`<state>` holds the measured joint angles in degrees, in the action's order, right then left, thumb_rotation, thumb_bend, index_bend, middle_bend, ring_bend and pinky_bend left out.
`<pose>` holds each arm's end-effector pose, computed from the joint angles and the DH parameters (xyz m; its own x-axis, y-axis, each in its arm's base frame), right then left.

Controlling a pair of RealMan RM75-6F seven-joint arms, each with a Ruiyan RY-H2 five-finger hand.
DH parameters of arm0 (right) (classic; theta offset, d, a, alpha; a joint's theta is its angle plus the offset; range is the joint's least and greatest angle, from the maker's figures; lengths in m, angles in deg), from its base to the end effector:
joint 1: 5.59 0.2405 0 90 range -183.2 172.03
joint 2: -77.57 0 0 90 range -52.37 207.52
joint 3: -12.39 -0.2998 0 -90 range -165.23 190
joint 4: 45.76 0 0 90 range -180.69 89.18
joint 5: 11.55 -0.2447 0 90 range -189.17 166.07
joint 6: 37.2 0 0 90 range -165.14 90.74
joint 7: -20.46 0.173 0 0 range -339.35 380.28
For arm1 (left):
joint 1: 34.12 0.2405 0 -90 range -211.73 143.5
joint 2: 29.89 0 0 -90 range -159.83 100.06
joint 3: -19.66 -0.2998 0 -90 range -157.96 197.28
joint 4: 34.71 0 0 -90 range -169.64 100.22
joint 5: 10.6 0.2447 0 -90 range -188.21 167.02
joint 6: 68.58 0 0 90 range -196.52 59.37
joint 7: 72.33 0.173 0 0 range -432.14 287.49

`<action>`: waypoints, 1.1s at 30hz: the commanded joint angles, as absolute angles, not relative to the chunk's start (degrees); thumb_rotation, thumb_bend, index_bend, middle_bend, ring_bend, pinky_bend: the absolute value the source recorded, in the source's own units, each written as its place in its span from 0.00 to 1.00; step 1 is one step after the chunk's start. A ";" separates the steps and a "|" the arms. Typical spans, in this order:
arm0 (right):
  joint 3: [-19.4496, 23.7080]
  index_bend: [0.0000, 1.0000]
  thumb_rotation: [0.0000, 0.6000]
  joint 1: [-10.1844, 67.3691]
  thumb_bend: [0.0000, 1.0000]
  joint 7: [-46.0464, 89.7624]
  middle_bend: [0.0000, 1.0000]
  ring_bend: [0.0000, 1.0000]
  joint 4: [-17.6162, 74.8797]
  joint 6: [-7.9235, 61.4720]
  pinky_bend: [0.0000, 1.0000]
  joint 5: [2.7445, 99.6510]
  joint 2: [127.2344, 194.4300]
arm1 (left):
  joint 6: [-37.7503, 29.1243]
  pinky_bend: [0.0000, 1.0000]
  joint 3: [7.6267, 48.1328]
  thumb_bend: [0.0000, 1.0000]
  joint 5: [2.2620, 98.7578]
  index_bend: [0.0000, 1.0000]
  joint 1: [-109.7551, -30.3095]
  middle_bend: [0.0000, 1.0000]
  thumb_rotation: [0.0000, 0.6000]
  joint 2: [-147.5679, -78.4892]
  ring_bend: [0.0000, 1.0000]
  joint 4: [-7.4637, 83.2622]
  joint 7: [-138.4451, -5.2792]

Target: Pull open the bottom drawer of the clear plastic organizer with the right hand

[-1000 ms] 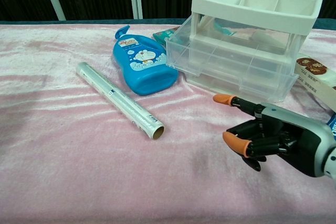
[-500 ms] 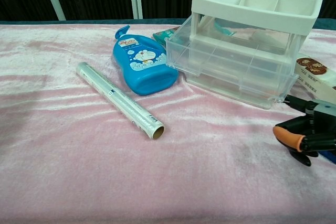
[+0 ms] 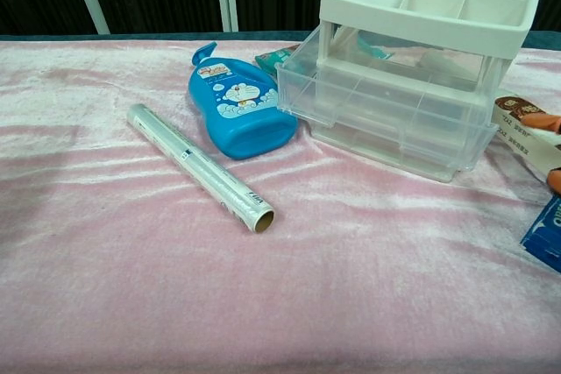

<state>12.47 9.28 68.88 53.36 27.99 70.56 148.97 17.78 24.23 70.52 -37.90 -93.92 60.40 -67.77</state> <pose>-0.3059 -0.2417 0.0265 -0.6024 -0.3398 0.7223 -0.7970 0.2054 -0.5680 -0.3658 0.2151 0.1553 0.4185 -0.0325 0.9076 0.9058 0.0882 -0.4145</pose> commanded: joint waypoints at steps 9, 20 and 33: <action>10.63 0.07 1.00 6.85 0.30 59.36 0.51 0.73 54.34 33.35 0.60 70.09 138.64 | 17.90 0.11 23.94 0.32 71.07 0.06 -37.92 0.04 1.00 -94.00 0.03 60.16 -66.65; 8.87 0.04 1.00 1.51 0.15 29.48 0.11 0.30 46.95 48.22 0.25 70.32 141.73 | 17.89 0.10 23.52 0.32 71.72 0.06 -37.81 0.04 1.00 -93.58 0.03 60.65 -66.70; 10.24 0.04 1.00 0.48 0.13 23.31 0.10 0.28 36.00 50.95 0.24 75.35 146.77 | 18.41 0.07 23.05 0.31 73.66 0.07 -37.82 0.04 1.00 -92.89 0.02 60.18 -67.74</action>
